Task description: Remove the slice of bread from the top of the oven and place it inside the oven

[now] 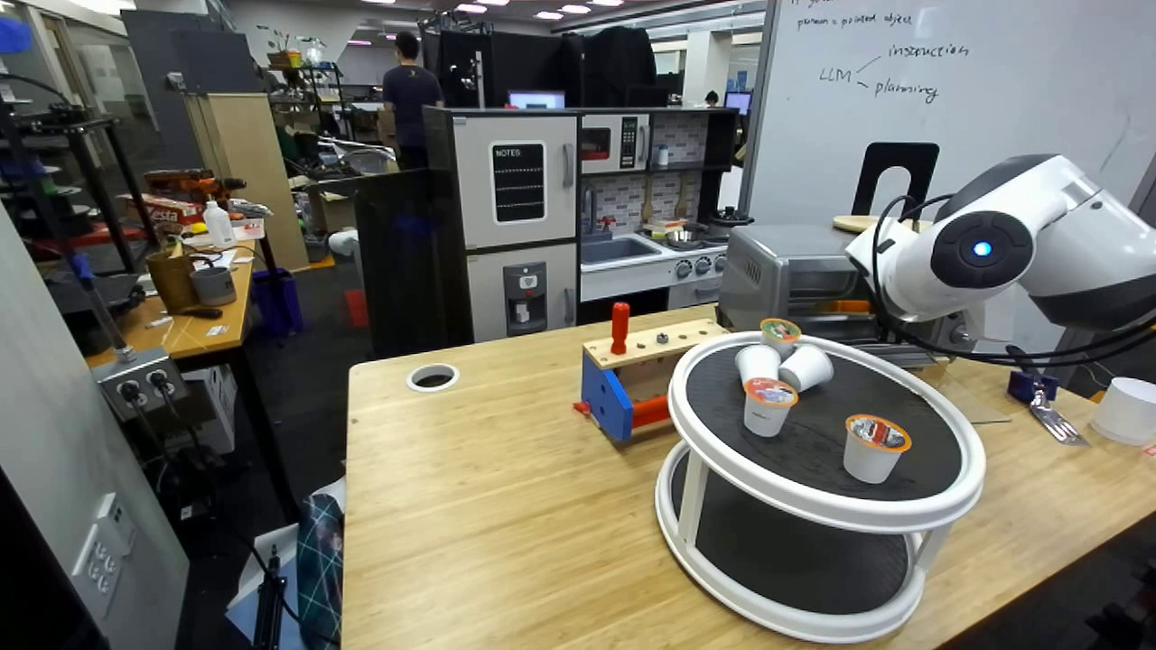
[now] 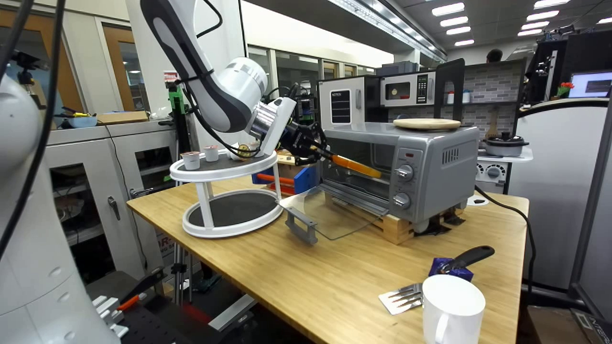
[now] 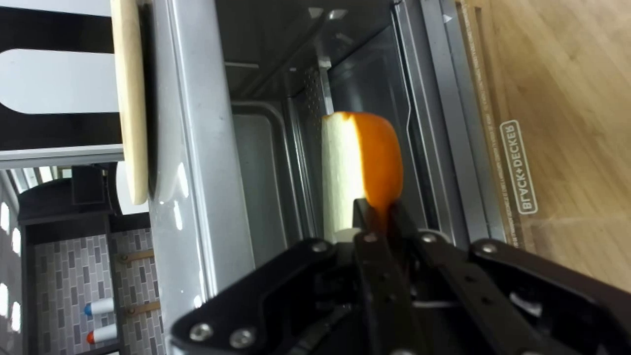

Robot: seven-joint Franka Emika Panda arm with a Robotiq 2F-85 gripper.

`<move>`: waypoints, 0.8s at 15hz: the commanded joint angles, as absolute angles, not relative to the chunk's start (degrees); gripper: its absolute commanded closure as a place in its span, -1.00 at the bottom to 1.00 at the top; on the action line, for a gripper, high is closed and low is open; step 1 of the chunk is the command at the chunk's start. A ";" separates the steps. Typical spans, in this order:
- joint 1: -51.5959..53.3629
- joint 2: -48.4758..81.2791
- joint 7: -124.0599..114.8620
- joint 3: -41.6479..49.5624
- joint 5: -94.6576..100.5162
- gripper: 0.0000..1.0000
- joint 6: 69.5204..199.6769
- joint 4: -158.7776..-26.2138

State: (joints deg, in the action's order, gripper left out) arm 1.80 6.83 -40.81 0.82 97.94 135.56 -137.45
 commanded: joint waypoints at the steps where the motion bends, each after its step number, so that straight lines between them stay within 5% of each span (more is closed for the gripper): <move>1: 0.70 8.29 -41.21 0.14 97.94 0.96 135.70 -136.10; 12: 0.52 13.31 -39.60 -0.20 95.60 0.96 130.11 -132.47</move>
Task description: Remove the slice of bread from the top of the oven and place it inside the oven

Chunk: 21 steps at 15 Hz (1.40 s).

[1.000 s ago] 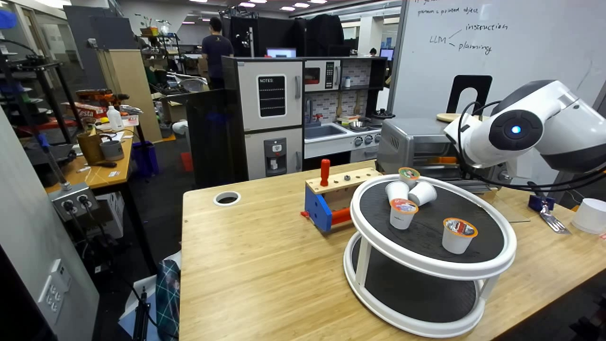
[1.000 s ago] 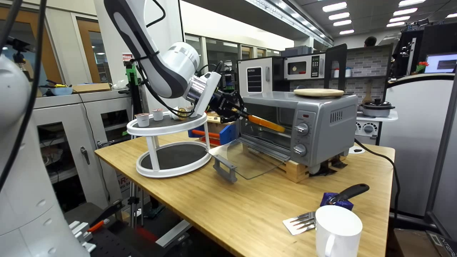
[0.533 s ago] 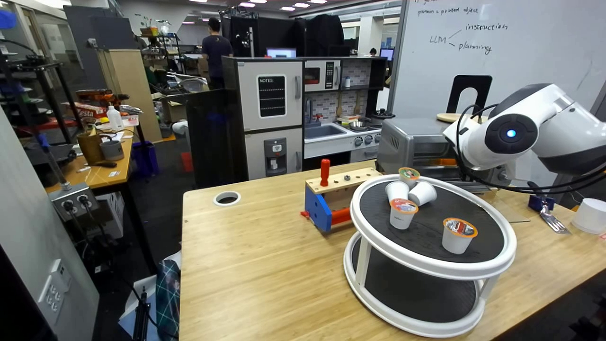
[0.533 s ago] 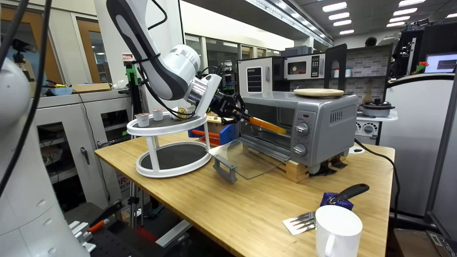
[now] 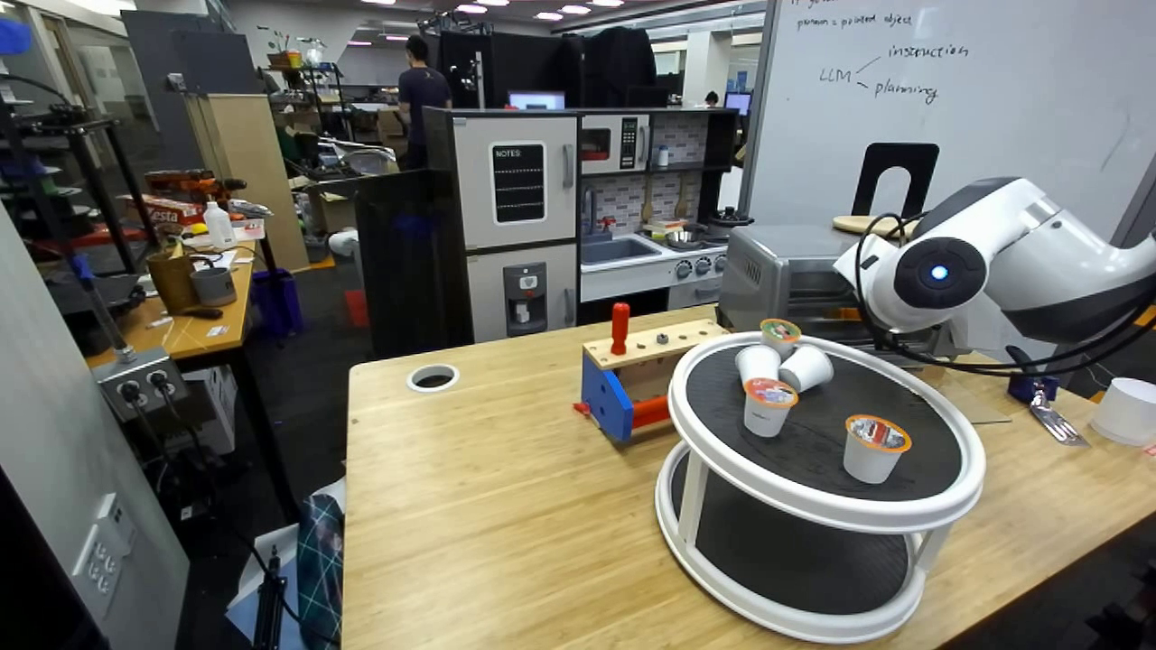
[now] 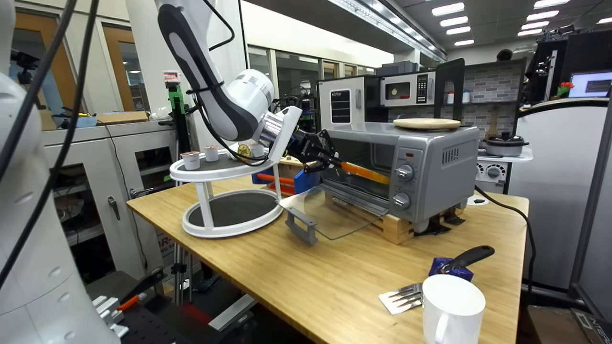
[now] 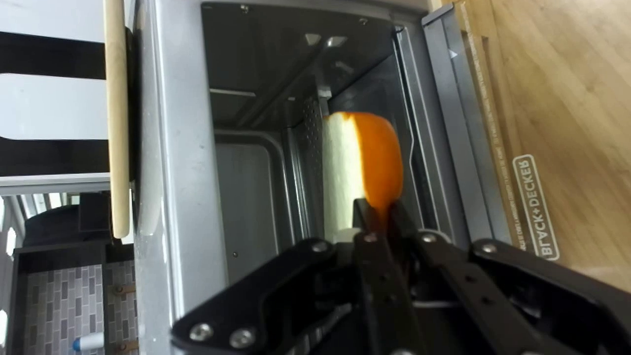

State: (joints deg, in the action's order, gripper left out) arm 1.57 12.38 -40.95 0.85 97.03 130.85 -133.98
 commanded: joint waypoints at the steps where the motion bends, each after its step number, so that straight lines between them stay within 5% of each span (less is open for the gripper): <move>1: 0.47 13.47 -39.58 -0.18 95.54 0.96 130.14 -132.20; 13: 0.12 13.79 -39.40 -0.08 94.26 0.91 130.57 -131.98; 21: 0.04 14.59 -38.48 0.05 91.50 -0.26 129.63 -131.27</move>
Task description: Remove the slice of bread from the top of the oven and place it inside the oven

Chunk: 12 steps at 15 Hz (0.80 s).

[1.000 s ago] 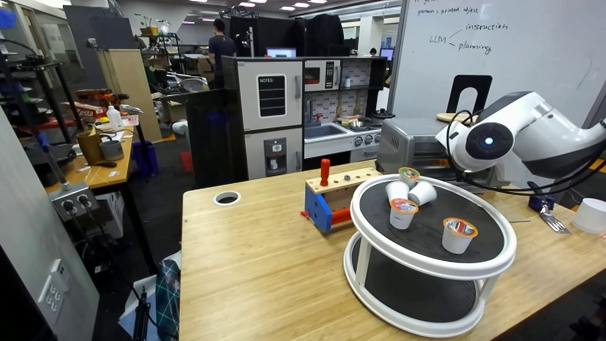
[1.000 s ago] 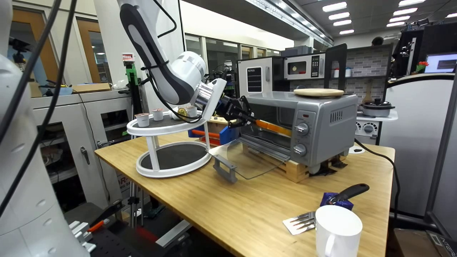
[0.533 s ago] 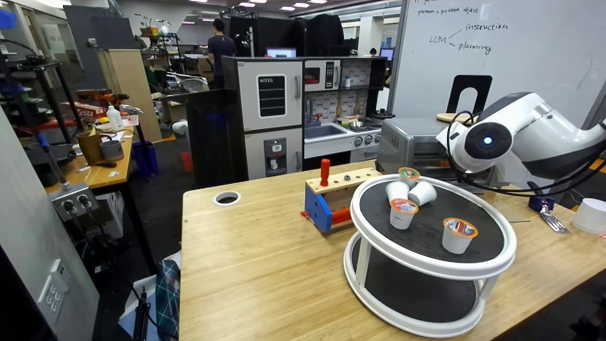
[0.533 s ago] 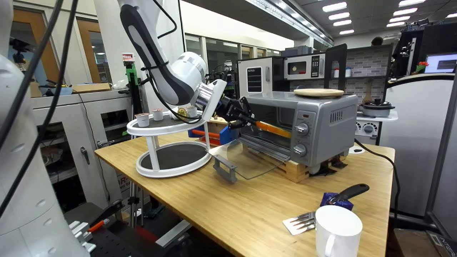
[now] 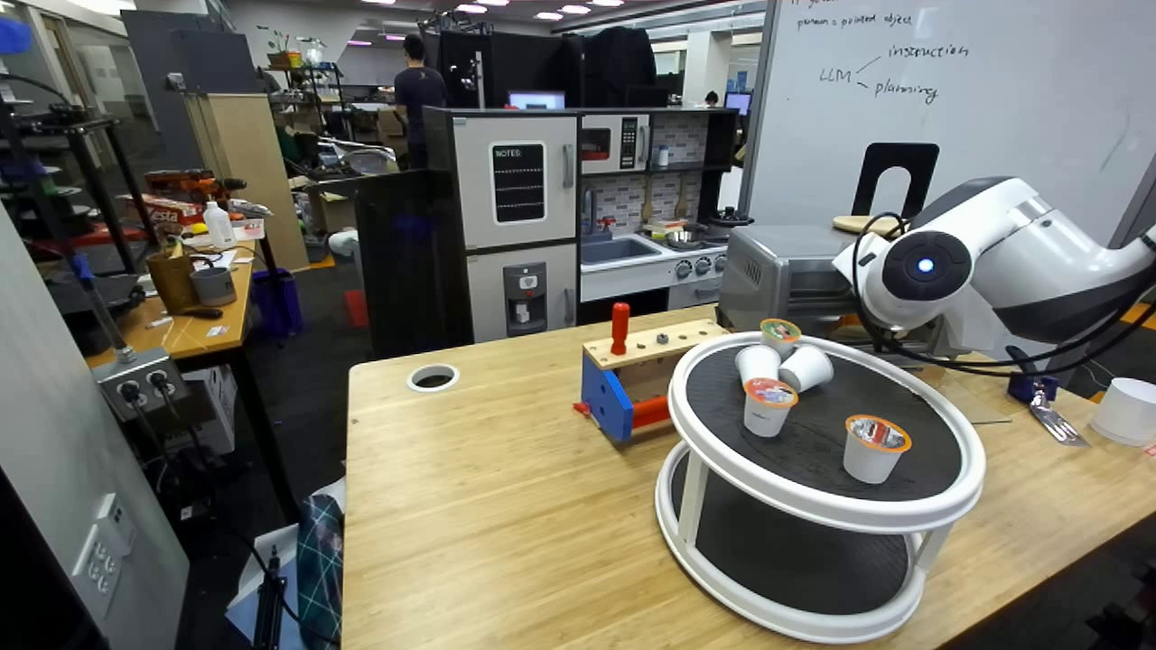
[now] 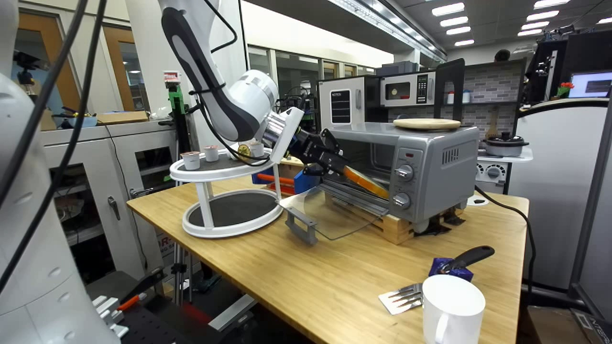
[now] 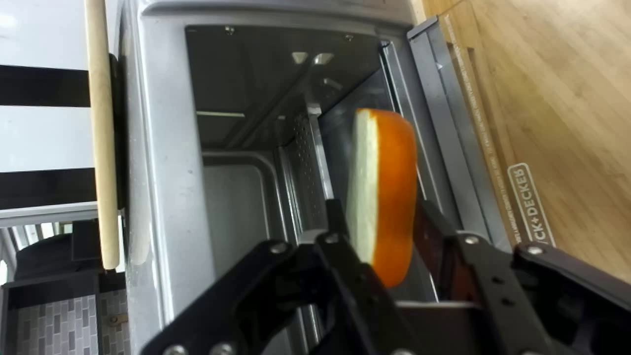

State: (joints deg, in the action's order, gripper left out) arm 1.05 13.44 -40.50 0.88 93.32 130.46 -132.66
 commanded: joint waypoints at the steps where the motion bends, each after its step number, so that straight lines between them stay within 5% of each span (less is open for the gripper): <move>1: 0.02 14.80 -38.38 0.07 91.06 -0.43 129.54 -131.17; 5: -0.12 15.07 -38.06 0.18 89.91 -0.96 129.04 -131.17; 12: -0.48 13.77 -36.94 0.33 89.11 -1.00 128.67 -131.70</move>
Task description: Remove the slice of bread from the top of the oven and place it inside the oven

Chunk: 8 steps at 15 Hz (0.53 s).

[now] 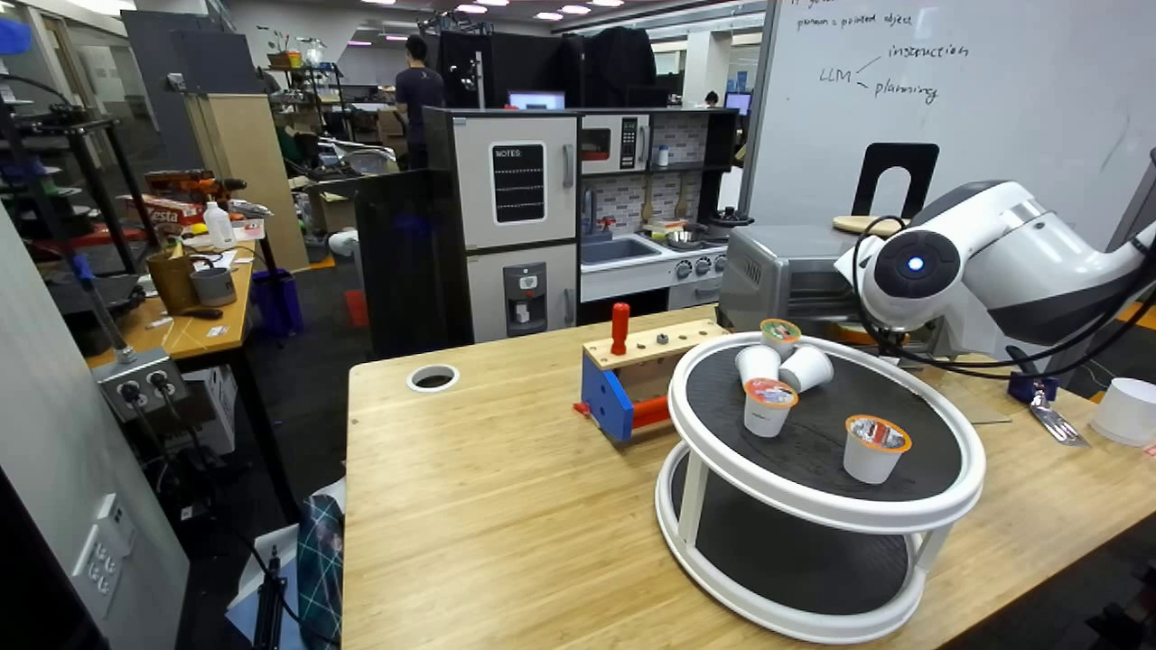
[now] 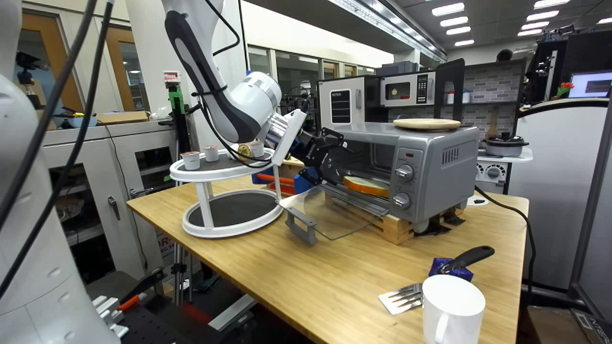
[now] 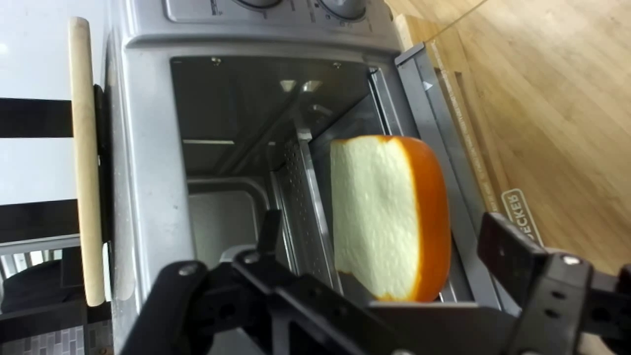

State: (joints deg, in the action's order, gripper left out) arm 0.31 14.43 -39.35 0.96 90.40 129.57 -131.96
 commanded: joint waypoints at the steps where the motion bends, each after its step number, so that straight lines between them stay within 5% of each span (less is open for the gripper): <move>1: -0.47 13.27 -36.73 0.31 89.04 -1.00 128.55 -131.93; 8: 0.74 -2.61 -32.20 -1.00 90.17 -1.00 131.45 -141.74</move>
